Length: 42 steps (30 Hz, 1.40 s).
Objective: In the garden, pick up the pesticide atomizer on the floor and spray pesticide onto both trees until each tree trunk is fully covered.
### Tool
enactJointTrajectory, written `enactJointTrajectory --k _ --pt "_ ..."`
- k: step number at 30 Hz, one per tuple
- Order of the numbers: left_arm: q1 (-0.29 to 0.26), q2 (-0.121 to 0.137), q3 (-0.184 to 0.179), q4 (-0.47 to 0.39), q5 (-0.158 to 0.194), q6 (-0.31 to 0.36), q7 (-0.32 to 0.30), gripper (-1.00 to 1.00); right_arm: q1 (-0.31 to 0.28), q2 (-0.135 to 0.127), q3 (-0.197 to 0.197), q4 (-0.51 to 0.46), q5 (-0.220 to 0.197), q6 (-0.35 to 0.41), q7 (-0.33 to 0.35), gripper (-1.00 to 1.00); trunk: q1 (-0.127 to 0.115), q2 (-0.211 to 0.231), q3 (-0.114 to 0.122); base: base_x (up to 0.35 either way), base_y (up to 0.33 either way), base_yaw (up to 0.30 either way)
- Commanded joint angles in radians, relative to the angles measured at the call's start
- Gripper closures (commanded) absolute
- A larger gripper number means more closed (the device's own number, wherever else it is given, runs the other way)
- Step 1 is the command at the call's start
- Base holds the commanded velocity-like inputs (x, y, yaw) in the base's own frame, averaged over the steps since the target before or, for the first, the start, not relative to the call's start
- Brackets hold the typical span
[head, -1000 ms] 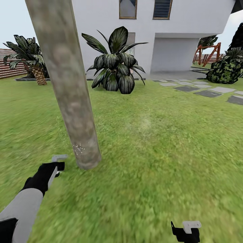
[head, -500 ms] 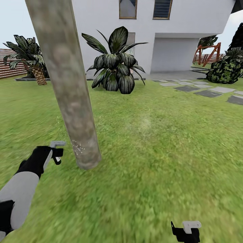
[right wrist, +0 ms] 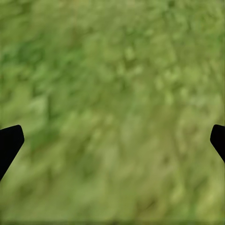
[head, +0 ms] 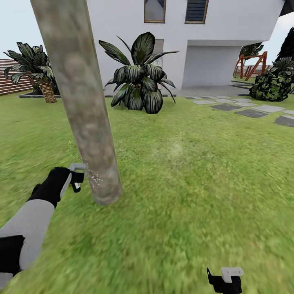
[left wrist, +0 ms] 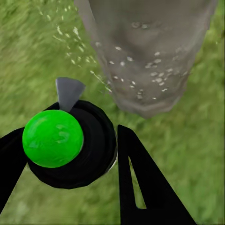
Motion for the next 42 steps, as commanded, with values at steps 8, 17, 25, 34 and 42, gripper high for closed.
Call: enactJointTrajectory --k 8,17,25,34,42 --pt "-0.001 0.09 0.008 -0.016 -0.014 0.009 -0.052 1.0 -0.001 0.0 -0.007 0.003 0.011 -0.004 -0.003 -1.0 0.0 0.0 -0.001 0.0 0.0 0.0" --pt "0.01 0.073 0.004 -0.092 -0.022 0.046 -0.068 1.0 -0.001 0.0 -0.007 0.002 0.011 -0.004 -0.003 -1.0 0.0 0.0 -0.001 0.075 -0.21 0.0" --pt "0.011 0.073 0.002 -0.082 -0.023 0.054 -0.064 1.0 -0.001 0.003 -0.006 0.003 0.011 -0.004 -0.003 -1.0 0.0 0.0 -0.001 0.109 -0.265 0.119" --pt "0.012 0.073 0.004 -0.081 -0.022 0.053 -0.064 1.0 -0.001 0.003 -0.006 0.002 0.011 -0.004 -0.003 -1.0 0.0 0.0 -0.001 0.012 -0.272 0.212" --pt "0.016 0.063 0.005 -0.08 -0.02 0.053 -0.062 1.0 -0.001 0.004 -0.006 0.002 0.011 -0.004 -0.002 -1.0 0.0 0.0 -0.001 0.053 -0.273 0.013"
